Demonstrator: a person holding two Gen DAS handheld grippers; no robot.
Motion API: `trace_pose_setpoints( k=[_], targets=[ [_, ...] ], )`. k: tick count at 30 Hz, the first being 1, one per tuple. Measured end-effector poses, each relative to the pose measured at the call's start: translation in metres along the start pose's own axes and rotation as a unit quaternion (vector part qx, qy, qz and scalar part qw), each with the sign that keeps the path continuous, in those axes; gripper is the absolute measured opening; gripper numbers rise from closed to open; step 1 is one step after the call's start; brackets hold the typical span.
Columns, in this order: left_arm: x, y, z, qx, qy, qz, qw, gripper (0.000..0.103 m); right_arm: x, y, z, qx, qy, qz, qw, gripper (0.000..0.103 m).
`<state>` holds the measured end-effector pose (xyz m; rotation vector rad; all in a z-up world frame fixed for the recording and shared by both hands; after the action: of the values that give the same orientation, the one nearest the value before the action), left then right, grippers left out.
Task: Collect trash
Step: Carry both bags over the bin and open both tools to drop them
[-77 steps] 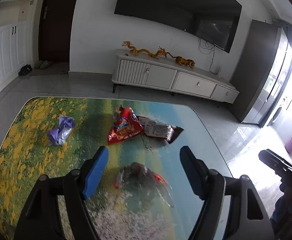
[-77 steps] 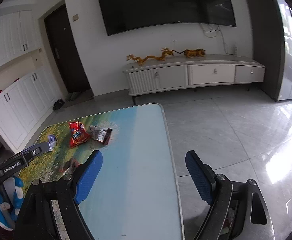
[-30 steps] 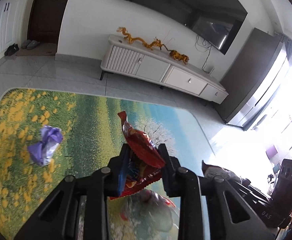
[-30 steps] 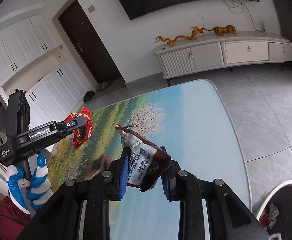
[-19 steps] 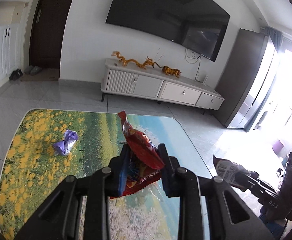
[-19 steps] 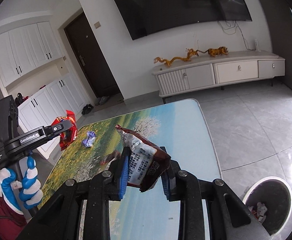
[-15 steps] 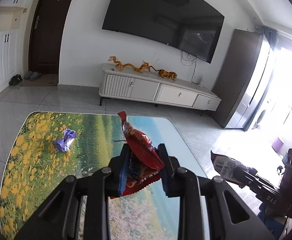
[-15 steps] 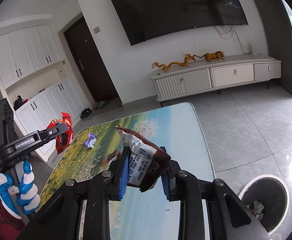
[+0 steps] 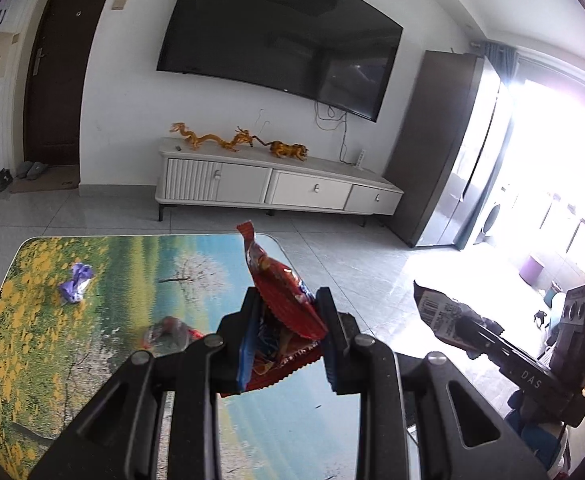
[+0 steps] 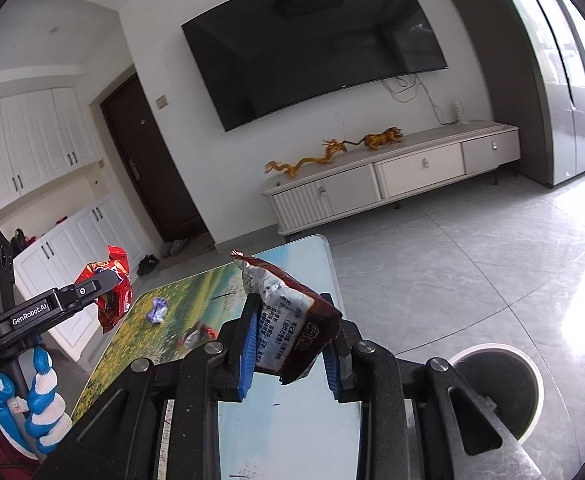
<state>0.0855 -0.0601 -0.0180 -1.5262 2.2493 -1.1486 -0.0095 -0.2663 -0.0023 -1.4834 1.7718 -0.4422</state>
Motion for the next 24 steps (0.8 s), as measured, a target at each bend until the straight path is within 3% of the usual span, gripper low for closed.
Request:
trace_pose_setpoints(
  k=[12,24],
  targets=[
    [0.081,0.012,0.029,-0.007,-0.046,0.072,0.9964,0.026,0.059,0.023,-0.027,0.007,0.069,0.034,0.997,0.026],
    [0.162,0.027,0.104,-0.069,-0.033,0.152,0.9855,0.027,0.152,0.055,-0.020,-0.023,0.106,0.128,0.986,0.026]
  ],
)
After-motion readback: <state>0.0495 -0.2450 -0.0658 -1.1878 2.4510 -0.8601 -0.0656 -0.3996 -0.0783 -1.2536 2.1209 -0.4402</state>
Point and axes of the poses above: each gripper's, at about its wrist camera, not at the fingertips, and z roughly the way its jaws point, x to its right, y to its underside, the point moved 7 cm from there along z, roughly the way its jaws point, and after that the axes turned 15 degrees about -x, right-handed, at the moved point
